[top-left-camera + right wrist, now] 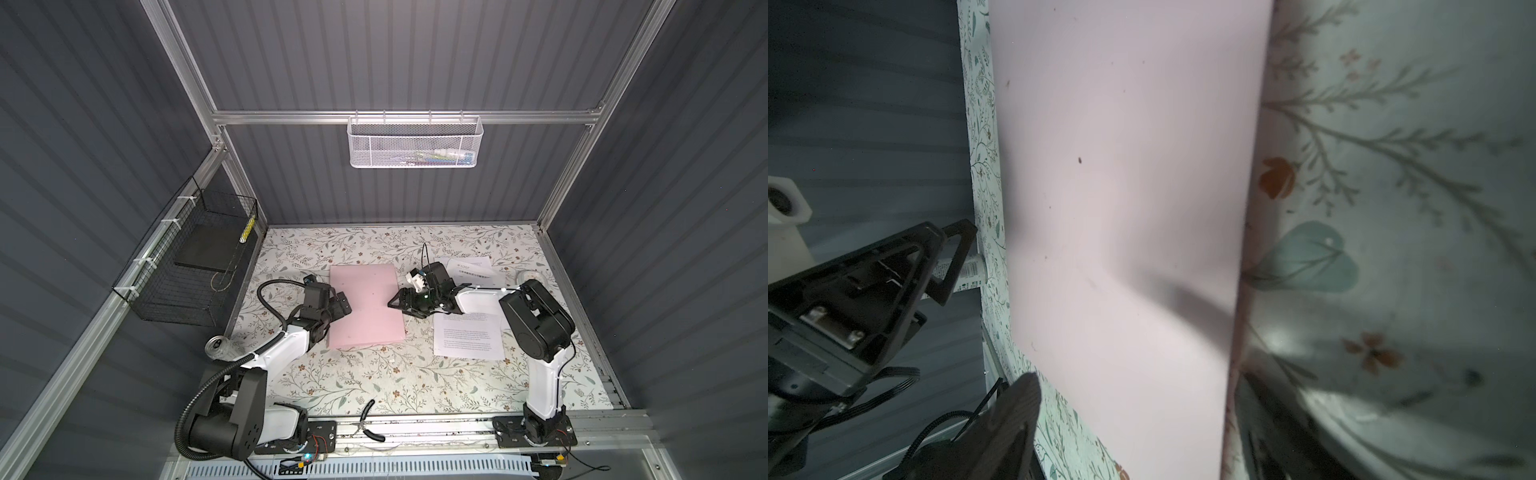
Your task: Put the files into the folder
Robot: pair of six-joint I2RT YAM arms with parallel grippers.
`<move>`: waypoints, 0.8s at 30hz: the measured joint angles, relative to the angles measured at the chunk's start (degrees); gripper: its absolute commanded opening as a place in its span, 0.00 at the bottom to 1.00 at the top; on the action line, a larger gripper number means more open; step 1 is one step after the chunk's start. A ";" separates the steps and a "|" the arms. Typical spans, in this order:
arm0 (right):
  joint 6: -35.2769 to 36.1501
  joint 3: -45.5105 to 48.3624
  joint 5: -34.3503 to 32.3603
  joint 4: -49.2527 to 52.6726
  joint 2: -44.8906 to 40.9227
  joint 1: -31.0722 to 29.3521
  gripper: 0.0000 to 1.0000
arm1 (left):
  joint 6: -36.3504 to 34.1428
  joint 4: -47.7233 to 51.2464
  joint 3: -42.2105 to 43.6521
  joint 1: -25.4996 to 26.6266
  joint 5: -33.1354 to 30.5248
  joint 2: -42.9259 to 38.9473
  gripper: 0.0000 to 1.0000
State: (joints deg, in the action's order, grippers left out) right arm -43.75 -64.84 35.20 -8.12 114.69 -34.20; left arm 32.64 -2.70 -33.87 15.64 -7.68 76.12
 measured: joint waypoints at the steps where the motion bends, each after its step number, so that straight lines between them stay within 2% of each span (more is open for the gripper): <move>1: -0.02 0.00 0.28 -0.02 -0.09 -0.11 0.75 | -0.11 -0.28 0.22 0.00 0.00 0.24 0.94; 5: -0.52 0.00 0.98 -0.02 -1.14 -0.68 0.73 | -0.13 -1.01 0.57 -0.11 0.09 1.36 0.94; 10: -0.94 0.00 1.44 -0.31 -5.49 -1.40 0.65 | -0.76 -1.46 0.61 -0.11 0.87 2.08 0.94; 15: -1.29 -0.33 3.32 -2.16 -6.86 -1.84 0.61 | -2.56 -1.68 0.61 -0.11 2.97 2.36 0.94; 17: -1.66 -0.83 4.39 -2.78 -5.84 -1.92 0.55 | -3.41 -1.68 0.61 -0.11 3.74 2.38 0.93; 18: -2.03 -0.98 4.81 -3.19 -5.25 -1.97 0.50 | -3.82 -1.68 0.61 -0.11 4.15 2.38 0.93; 19: -2.29 -1.07 5.42 -3.82 -4.57 -2.01 0.41 | -4.24 -1.68 0.61 -0.11 4.52 2.38 0.93; 20: -2.75 -1.14 5.70 -4.11 -4.00 -2.01 0.38 | -4.68 -1.70 0.61 -0.11 4.76 2.38 0.93; 24: -3.96 -1.22 6.47 -4.70 -2.29 -2.01 0.33 | -6.16 -1.68 0.61 -0.26 6.14 2.36 0.93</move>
State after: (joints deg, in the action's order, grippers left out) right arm -47.70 -66.06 41.67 -12.82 112.40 -36.21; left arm 26.48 -4.38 -33.26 15.38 -1.54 78.48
